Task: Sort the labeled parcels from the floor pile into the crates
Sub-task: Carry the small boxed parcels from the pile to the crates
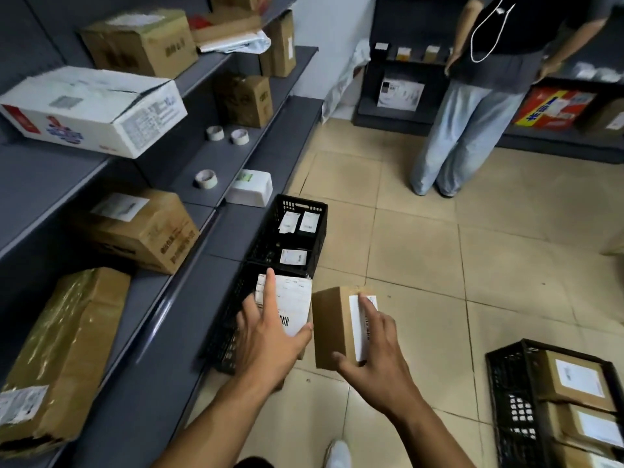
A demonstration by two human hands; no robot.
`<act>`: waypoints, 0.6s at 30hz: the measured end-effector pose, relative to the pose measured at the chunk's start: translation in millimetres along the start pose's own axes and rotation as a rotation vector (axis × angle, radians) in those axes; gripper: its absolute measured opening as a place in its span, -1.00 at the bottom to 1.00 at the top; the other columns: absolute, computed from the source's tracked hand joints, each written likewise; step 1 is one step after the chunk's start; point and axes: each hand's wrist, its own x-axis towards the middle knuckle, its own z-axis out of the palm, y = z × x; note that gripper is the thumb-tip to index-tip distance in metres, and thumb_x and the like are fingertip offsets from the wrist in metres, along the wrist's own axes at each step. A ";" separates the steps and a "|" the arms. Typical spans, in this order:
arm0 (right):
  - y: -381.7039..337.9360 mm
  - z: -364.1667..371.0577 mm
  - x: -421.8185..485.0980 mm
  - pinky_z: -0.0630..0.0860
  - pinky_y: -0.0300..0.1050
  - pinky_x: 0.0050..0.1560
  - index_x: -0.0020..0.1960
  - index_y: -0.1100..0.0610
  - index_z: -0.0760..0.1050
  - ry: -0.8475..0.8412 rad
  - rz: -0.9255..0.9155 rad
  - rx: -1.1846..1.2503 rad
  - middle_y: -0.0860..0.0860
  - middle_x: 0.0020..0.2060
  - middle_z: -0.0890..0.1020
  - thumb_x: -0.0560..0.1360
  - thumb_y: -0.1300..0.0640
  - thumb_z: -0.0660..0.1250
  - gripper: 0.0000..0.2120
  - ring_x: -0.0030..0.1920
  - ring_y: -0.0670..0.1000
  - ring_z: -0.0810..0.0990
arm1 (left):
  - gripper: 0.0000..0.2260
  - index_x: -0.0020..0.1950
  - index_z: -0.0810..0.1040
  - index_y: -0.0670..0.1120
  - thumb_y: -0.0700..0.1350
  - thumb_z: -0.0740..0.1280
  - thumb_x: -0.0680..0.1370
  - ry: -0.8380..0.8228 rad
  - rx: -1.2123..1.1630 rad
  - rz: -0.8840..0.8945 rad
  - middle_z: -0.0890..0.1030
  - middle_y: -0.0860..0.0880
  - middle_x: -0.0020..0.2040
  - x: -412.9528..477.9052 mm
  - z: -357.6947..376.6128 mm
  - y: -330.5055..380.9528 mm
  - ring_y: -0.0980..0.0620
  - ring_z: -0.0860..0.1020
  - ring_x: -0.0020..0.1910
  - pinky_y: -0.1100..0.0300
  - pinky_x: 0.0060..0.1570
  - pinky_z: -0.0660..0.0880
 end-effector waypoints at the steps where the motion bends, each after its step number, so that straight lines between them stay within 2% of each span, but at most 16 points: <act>1: 4.4 -4.8 15.6 0.50 -0.15 0.08 0.54 -0.40 -0.09 0.014 0.004 0.016 -0.16 0.36 0.23 0.39 -0.23 0.44 -0.07 0.05 -0.13 0.44 | 0.08 0.55 -0.39 0.30 0.27 0.45 0.42 -0.003 0.005 -0.015 0.19 -0.07 0.45 10.4 6.6 9.2 -0.11 0.25 0.38 -0.03 0.24 0.40; 4: 10.0 -11.8 59.4 0.42 -0.14 0.11 0.54 -0.36 -0.04 0.064 -0.006 0.059 -0.18 0.32 0.24 0.45 -0.28 0.43 -0.15 0.16 -0.18 0.35 | 0.09 0.54 -0.39 0.33 0.27 0.46 0.41 0.013 -0.006 -0.042 0.20 -0.06 0.45 41.4 22.0 31.8 -0.11 0.25 0.38 -0.06 0.26 0.40; 10: 12.8 -13.5 148.5 0.37 -0.17 0.07 0.56 -0.27 -0.02 0.034 0.037 0.003 -0.13 0.40 0.27 0.46 -0.33 0.38 -0.17 0.15 -0.17 0.32 | 0.11 0.54 -0.42 0.32 0.28 0.46 0.40 0.003 -0.006 -0.091 0.22 -0.08 0.43 115.6 44.6 45.9 -0.10 0.27 0.35 -0.03 0.24 0.40; 15: 2.5 -15.3 239.5 0.51 -0.01 0.02 0.56 -0.37 -0.21 -0.081 0.086 -0.096 0.00 0.28 0.29 0.43 -0.29 0.40 -0.04 0.11 0.15 0.55 | 0.11 0.52 -0.43 0.31 0.30 0.45 0.40 -0.018 0.002 -0.083 0.23 -0.06 0.39 191.2 46.4 52.2 -0.08 0.28 0.30 0.06 0.18 0.39; 18: -17.6 -22.2 295.4 0.58 0.04 0.05 0.55 -0.36 -0.17 -0.107 0.069 -0.126 0.03 0.23 0.32 0.38 -0.22 0.41 -0.03 0.05 0.14 0.55 | 0.10 0.53 -0.42 0.32 0.30 0.45 0.39 0.002 0.005 -0.068 0.23 -0.05 0.40 239.8 36.0 55.6 -0.08 0.28 0.31 0.02 0.18 0.43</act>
